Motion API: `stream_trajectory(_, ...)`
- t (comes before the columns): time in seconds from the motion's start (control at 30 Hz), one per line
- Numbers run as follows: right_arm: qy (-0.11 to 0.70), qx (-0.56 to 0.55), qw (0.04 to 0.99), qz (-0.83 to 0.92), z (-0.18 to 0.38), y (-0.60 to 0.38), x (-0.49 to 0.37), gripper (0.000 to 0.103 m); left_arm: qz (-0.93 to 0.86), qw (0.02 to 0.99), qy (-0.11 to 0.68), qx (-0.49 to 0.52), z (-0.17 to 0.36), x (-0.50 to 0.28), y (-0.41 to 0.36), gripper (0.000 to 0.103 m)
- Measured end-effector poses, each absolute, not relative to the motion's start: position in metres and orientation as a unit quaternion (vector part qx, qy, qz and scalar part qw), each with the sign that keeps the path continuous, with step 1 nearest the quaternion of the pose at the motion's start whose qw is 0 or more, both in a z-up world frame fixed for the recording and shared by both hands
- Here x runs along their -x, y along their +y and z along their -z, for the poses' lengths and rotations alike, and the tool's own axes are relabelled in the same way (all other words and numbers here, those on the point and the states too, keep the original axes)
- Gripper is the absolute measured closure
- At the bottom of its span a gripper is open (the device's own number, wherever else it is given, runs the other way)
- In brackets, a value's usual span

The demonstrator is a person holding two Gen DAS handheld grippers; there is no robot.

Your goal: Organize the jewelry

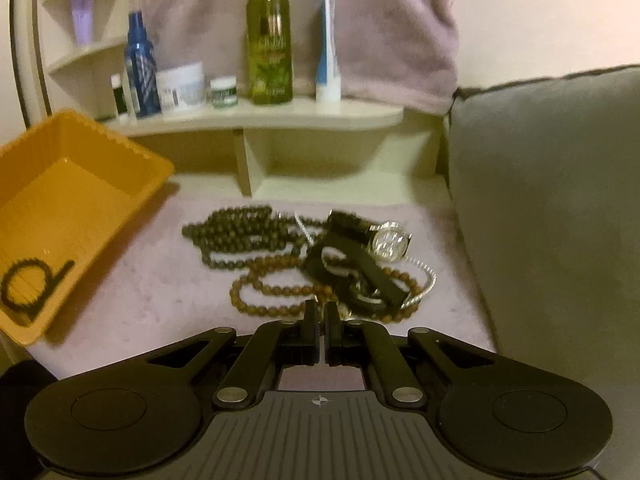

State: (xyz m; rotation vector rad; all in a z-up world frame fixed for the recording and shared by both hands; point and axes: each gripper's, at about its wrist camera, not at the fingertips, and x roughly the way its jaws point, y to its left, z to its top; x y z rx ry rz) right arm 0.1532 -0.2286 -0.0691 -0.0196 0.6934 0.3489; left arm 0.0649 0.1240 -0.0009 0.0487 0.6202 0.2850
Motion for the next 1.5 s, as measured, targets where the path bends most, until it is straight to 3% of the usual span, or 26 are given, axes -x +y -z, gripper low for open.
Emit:
stream_trajectory(0.87, 0.244, -0.007, 0.922, -0.300, -0.013, -0.175, -0.156, 0.103, -0.141, 0.942, 0.304, -0.020, 0.001, -0.066, 0.125, 0.099)
stream_trajectory(1.13, 0.293, 0.069, 0.912, -0.277, 0.033, -0.170, -0.158, 0.099, -0.140, 0.942, 0.304, -0.016, 0.002, -0.066, 0.126, 0.099)
stream_trajectory(1.27, 0.323, 0.084, 0.908, -0.254, 0.068, -0.180, -0.153, 0.080, -0.140, 0.942, 0.304, -0.017, 0.001, -0.066, 0.126, 0.099)
stream_trajectory(1.5, 0.342, 0.077, 0.906, -0.237, 0.096, -0.195, -0.162, 0.079, -0.142, 0.941, 0.305, -0.019, 0.001, -0.067, 0.126, 0.099)
